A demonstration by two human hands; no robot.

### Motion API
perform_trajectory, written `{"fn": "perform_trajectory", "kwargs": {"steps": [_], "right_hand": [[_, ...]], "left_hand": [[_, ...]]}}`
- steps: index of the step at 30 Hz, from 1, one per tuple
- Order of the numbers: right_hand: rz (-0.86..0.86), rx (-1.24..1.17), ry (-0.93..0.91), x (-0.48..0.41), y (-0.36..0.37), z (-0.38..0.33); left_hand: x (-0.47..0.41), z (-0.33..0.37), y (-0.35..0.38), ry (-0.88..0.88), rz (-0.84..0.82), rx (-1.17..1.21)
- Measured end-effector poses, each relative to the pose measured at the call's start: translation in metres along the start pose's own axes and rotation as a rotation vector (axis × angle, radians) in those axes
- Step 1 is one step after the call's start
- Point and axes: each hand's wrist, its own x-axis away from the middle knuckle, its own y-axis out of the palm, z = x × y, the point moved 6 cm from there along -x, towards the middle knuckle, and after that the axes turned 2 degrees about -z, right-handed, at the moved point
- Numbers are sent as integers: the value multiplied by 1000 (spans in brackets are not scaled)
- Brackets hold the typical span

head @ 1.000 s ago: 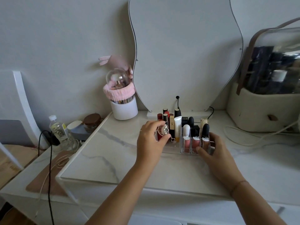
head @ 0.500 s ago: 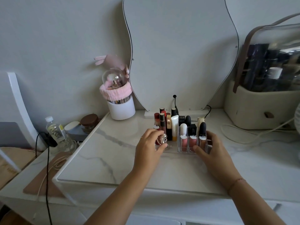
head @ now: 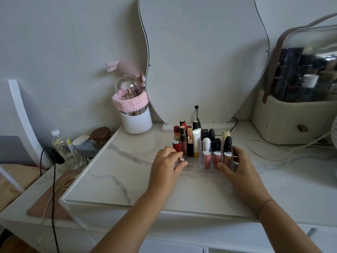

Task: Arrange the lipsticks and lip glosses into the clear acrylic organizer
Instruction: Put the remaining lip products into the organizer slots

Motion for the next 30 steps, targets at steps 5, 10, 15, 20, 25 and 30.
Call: {"fn": "perform_trajectory", "kwargs": {"steps": [5,10,15,20,25,30], "right_hand": [[-3,-1,4,0,0,0],[0,-5,0,0,0,-1],[-3,-13,-4,2,-1,-1],[-5,-3,-3,1,-1,-2],[-5,-10,-2,0,0,-1],[-11,-17,-2,0,0,0]], "left_hand": [[0,-2,-1,-9,0,30],[2,-3,-2,-26,8,40],[1,-4,0,-28,11,6],[-3,-5,3,-45,2,16],[1,-9,0,-61,-18,39],[18,-36,-15,-140,-111,156]]}}
